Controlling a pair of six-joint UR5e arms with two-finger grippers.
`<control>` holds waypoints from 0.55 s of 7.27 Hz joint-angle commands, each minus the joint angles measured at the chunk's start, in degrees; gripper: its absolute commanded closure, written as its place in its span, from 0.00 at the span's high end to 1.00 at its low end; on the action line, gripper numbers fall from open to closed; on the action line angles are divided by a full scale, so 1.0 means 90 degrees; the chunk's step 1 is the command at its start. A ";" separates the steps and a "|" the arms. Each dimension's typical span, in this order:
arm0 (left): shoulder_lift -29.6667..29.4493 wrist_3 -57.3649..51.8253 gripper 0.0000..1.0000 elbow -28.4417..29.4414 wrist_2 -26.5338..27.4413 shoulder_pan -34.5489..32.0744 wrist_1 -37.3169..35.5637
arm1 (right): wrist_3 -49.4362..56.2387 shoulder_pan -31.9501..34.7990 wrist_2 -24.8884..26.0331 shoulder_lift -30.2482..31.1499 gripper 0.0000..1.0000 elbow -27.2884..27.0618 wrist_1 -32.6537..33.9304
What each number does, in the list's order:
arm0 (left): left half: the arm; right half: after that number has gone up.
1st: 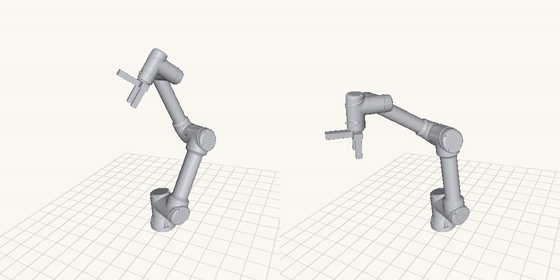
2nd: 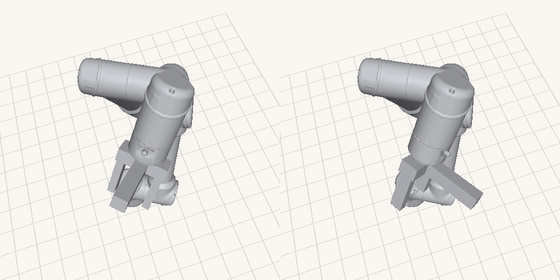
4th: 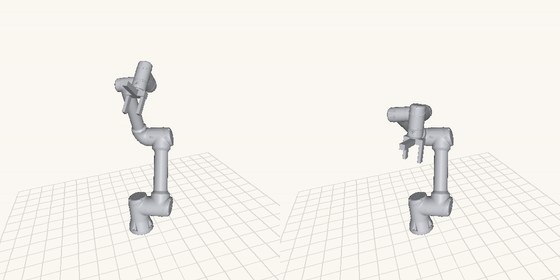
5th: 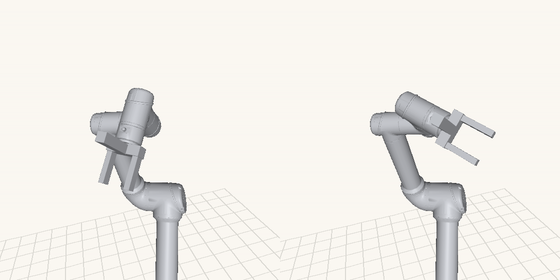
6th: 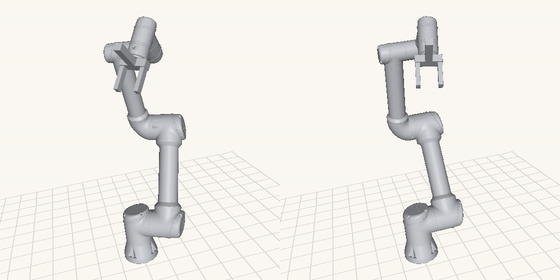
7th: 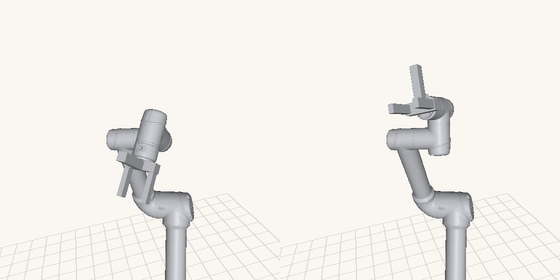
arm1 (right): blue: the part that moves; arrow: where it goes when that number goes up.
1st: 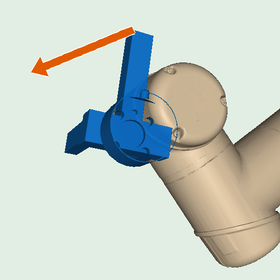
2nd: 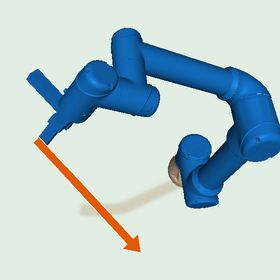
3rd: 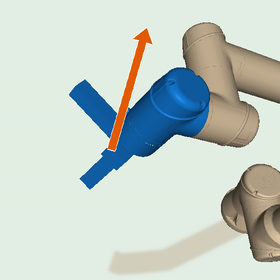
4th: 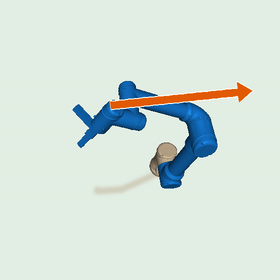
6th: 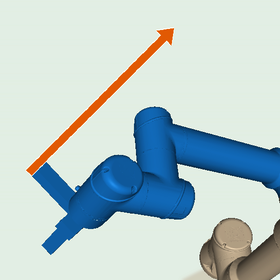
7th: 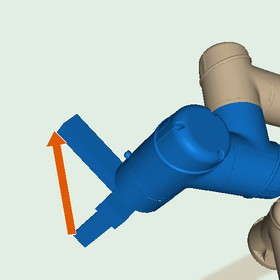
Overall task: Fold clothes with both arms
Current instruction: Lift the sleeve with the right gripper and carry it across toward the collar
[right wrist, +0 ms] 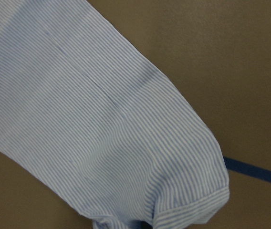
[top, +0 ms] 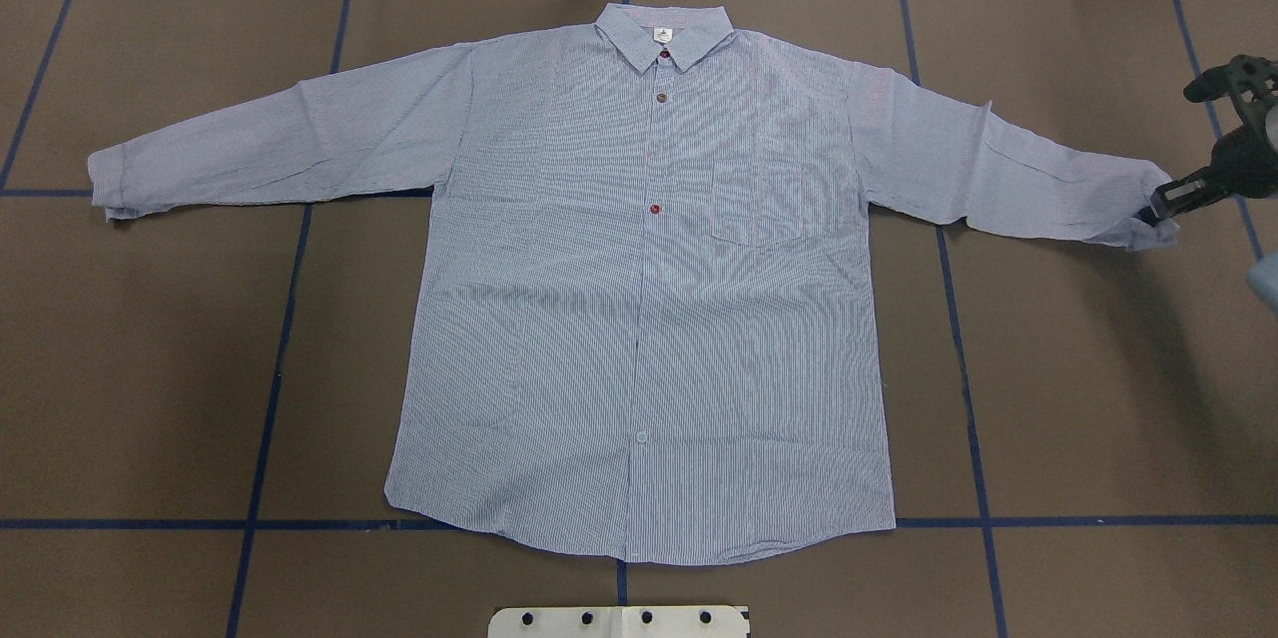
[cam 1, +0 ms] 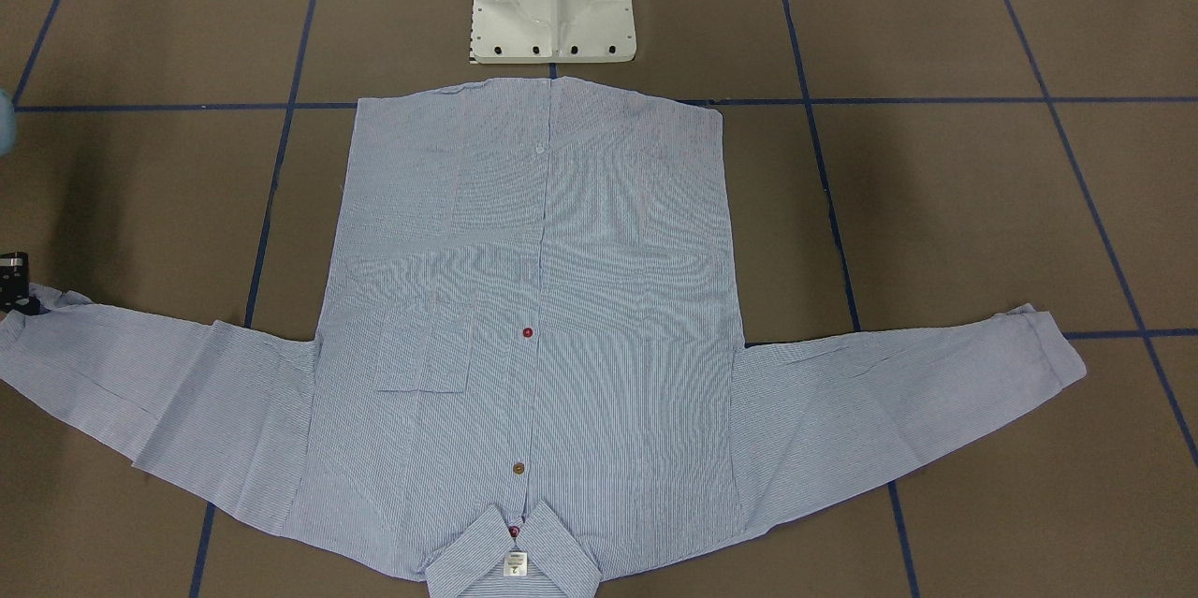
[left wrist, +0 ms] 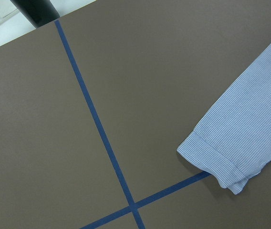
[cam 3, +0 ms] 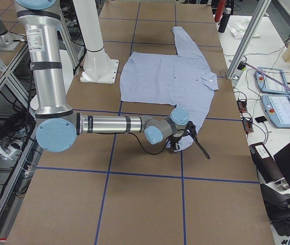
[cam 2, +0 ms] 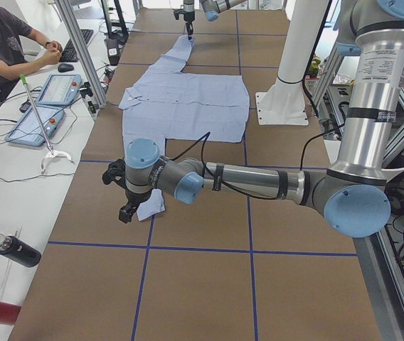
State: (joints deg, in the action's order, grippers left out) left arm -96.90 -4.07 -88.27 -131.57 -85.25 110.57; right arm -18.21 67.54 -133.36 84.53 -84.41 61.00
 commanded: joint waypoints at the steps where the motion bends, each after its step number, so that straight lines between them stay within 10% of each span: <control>1: 0.0005 0.0004 1.00 0.0003 0.0000 0.0000 0.0000 | -0.0008 0.0161 0.0032 -0.0017 0.00 -0.0969 -0.0001; 4: -0.0004 0.0004 1.00 0.0003 0.0000 0.0000 0.0000 | -0.1220 0.0211 0.0013 -0.0900 0.00 -0.1909 0.0029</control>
State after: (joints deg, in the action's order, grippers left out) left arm -96.93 -4.00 -88.24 -131.57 -85.25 110.57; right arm -21.99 69.50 -133.16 81.32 -98.95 61.36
